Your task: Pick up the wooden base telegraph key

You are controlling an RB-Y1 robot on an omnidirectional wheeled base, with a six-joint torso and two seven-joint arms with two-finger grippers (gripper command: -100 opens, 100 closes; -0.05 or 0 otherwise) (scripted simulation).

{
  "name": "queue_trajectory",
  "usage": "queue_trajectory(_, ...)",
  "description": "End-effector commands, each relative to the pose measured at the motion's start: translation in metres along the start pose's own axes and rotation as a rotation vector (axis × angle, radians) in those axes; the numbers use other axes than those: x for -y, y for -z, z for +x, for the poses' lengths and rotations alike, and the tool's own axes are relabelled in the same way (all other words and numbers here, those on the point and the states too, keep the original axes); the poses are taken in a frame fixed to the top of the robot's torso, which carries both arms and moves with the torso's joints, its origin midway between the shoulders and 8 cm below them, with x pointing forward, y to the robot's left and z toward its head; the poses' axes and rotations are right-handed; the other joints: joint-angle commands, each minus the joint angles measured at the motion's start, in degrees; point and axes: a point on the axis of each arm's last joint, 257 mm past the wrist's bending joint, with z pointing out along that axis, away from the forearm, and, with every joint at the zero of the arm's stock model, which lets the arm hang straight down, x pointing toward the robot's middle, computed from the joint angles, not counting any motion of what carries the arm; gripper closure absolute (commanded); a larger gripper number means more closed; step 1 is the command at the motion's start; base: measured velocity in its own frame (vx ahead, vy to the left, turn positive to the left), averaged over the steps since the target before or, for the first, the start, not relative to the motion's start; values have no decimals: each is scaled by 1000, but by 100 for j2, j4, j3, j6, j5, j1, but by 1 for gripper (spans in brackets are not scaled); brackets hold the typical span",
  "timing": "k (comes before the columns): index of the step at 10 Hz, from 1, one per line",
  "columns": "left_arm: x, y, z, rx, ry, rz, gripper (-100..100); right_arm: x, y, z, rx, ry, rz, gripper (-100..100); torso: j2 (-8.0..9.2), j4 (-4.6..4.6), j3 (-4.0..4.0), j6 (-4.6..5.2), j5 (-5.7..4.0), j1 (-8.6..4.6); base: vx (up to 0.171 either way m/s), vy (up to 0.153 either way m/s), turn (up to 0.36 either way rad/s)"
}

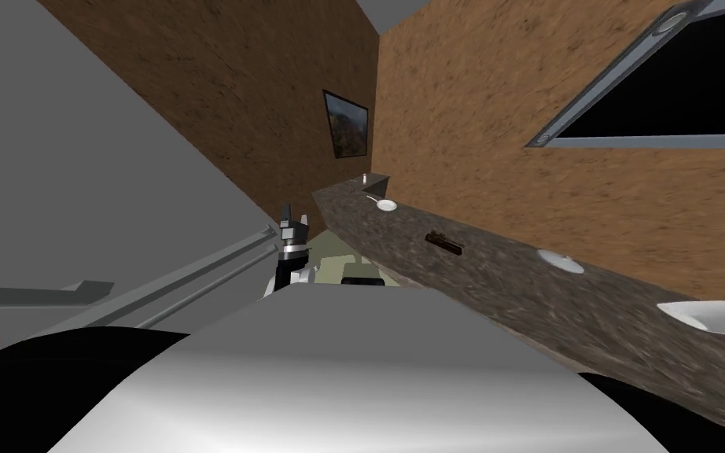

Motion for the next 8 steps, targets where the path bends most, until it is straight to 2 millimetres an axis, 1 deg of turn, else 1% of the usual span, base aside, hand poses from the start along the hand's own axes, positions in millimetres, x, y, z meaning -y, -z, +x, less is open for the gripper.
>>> queue_trajectory(1, 0, 0, 0, 0, 0, 0, 0, 19, 12, 4, -30, 43, 40, -100, 0, 0, 0, 0, 0, 0, 48, 4, 165)
queue_trajectory(2, 0, 0, 0, 0, 0, 0, 0, 40, 24, 8, -65, 115, 81, -100, 2, 0, 0, 8, -1, -3, 63, 12, 415)
queue_trajectory(3, 0, 0, 0, 0, 0, 0, 0, 44, 29, 9, -74, 118, 92, -100, -5, -1, -3, -1, -1, -4, 56, -1, 185)
queue_trajectory(5, 0, 0, 0, 0, 0, 0, 0, 82, 56, 16, -152, 261, 163, -100, -5, -1, -3, 1, -1, -3, 83, -3, 429)
queue_trajectory(6, 0, 0, 0, 0, 0, 0, 0, 88, 63, 18, -165, 265, 177, -100, -16, -3, -9, 2, -3, -12, 87, -16, 253)
queue_trajectory(7, 0, 0, 0, 0, 0, 0, 0, 106, 78, 20, -209, 335, 208, -100, -15, -3, -9, 7, -3, -9, 80, -16, 375)
queue_trajectory(8, 0, 0, 0, 0, 0, 0, 0, 107, 80, 21, -213, 336, 212, -100, -15, -4, -9, 1, -3, -12, 65, -24, 228)
